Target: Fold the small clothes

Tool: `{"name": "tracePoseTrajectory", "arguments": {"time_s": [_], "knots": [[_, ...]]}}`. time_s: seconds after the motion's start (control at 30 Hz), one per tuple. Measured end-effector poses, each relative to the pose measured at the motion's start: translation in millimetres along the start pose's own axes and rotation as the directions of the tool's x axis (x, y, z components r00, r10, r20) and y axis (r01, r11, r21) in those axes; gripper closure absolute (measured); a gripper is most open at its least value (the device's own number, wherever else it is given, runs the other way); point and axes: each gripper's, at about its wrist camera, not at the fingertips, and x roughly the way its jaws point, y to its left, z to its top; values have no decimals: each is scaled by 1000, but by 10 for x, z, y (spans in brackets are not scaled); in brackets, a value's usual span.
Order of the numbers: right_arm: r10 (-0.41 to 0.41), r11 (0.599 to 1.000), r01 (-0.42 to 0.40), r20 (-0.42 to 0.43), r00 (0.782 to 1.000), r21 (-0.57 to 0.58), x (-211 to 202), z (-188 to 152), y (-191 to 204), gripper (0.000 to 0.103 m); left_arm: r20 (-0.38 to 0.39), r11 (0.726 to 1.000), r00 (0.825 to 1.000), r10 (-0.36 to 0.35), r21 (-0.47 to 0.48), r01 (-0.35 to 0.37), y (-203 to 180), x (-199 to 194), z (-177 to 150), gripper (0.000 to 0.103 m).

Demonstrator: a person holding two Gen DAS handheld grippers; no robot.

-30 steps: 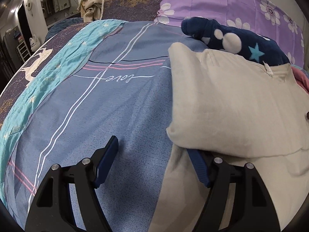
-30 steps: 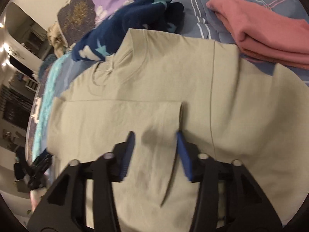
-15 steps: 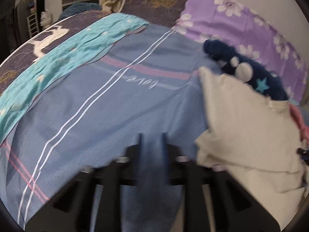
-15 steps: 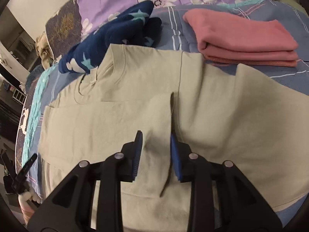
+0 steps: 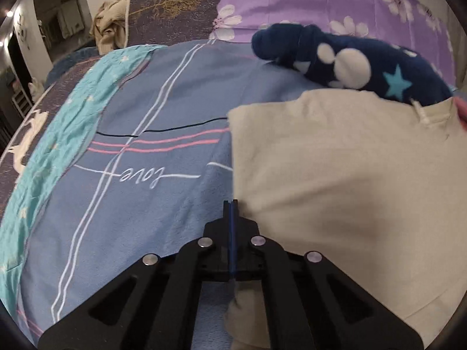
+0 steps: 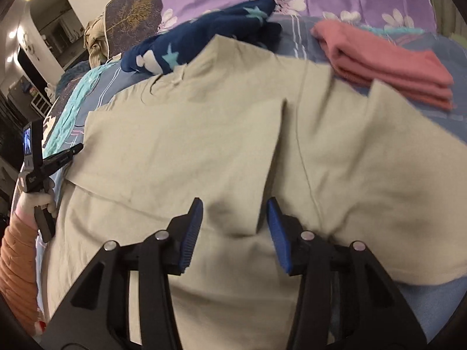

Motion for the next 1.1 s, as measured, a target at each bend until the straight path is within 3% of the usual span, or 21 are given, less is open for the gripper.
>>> {"name": "tracePoseTrajectory", "arguments": {"time_s": [0.17,0.23,0.3,0.37,0.43,0.5,0.57,0.67,0.77,0.83,0.9,0.93,0.97,1.03,1.1], "knots": [[16,999,-20,63,998,49,-322,-219,-145,58,14,998,1000,2,-65,-1,209,-208,17,103],[-6,999,0,110,994,53,-511,-303,-202,57,65,992,994,-92,-84,97,206,-428,43,103],[-78,993,62,166,983,102,-765,-383,-383,56,102,978,975,-195,-48,201,55,-645,53,103],[-146,975,108,196,970,194,-992,-440,-644,56,90,957,953,-289,-14,291,-169,-713,61,102],[-195,948,124,225,955,295,-1225,-504,-931,56,31,934,934,-357,7,357,-430,-619,28,88],[-274,897,149,262,925,415,-1521,-633,-1283,56,-77,941,940,-334,29,337,-672,-335,-92,77],[-359,819,156,282,890,552,-1833,-848,-1671,56,-1,953,955,-296,64,295,-763,-315,-178,76],[-424,681,100,279,862,725,-2157,-1202,-2196,53,-10,955,957,-290,62,290,-776,-332,-162,76],[-417,601,22,290,862,799,-2210,-1365,-2523,52,-7,949,950,-312,44,312,-745,-344,-173,76],[-389,574,-28,303,870,818,-2139,-1391,-2675,50,-3,945,946,-325,41,325,-730,-338,-170,72],[-363,514,-87,308,879,854,-1995,-1394,-2832,50,-1,939,940,-342,51,341,-745,-346,-172,57],[-378,474,-118,323,868,873,-1962,-1398,-2878,51,0,934,936,-352,65,351,-775,-368,-166,49],[-395,446,-140,335,855,884,-1983,-1417,-2935,54,1,931,934,-357,79,355,-803,-391,-156,35],[-434,414,-182,369,822,892,-2020,-1383,-2927,99,28,939,943,-331,109,326,-866,-475,-152,29],[-475,431,-189,400,784,883,-2081,-1243,-2847,99,38,933,938,-346,121,339,-897,-506,-147,29]]}}
